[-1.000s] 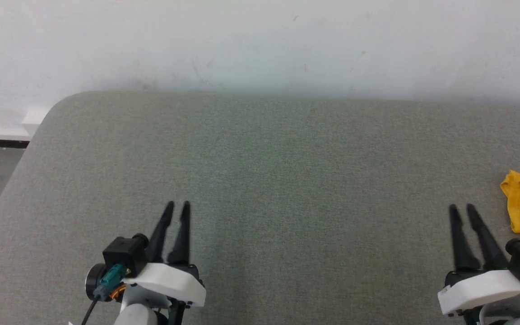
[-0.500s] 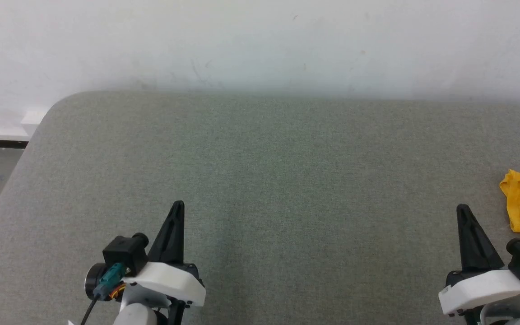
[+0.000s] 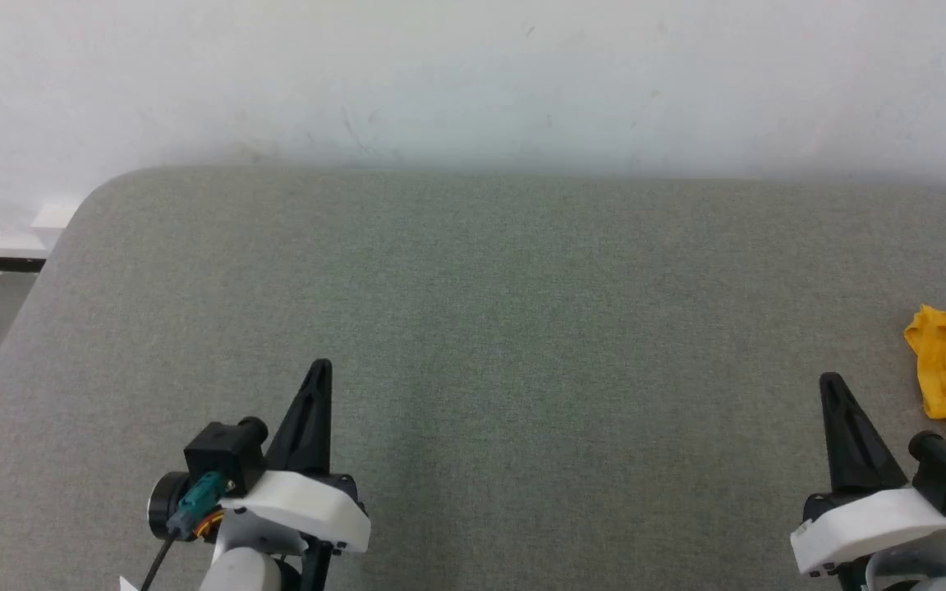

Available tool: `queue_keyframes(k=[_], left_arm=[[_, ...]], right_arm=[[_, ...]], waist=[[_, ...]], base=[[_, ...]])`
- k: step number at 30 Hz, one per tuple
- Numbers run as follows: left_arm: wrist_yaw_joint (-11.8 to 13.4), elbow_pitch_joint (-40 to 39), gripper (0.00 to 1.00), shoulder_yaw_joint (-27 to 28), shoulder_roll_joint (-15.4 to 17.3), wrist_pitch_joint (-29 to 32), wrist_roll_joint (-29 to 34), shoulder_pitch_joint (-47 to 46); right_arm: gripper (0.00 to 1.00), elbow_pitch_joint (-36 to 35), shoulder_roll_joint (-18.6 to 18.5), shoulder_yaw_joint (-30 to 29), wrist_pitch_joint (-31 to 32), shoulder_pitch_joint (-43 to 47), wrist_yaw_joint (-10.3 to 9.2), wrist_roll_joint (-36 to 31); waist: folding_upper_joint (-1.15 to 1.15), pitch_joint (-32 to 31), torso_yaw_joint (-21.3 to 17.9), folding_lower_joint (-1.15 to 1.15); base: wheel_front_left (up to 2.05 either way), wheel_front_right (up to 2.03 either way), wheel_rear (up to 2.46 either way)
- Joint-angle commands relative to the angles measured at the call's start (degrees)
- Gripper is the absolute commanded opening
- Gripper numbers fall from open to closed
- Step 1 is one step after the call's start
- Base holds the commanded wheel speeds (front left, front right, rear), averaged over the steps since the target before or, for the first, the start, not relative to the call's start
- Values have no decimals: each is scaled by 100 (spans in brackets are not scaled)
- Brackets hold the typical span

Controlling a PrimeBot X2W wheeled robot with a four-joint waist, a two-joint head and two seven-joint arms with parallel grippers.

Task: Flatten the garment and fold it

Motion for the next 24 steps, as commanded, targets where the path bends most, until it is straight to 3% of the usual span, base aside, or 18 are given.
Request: queue_keyframes(k=[1, 24], left_arm=[[46, -66, 0, 32, -2, 32, 93, 91], [99, -339, 0, 154, -4, 301, 352, 199]], right_arm=[[0, -35, 5, 28, 31, -40, -2, -49], [0, -106, 10, 155, 207, -87, -4, -191]], waist=[[-1, 1, -6, 0], [-1, 14, -81, 0]], base=[[0, 0, 0], [0, 0, 0]])
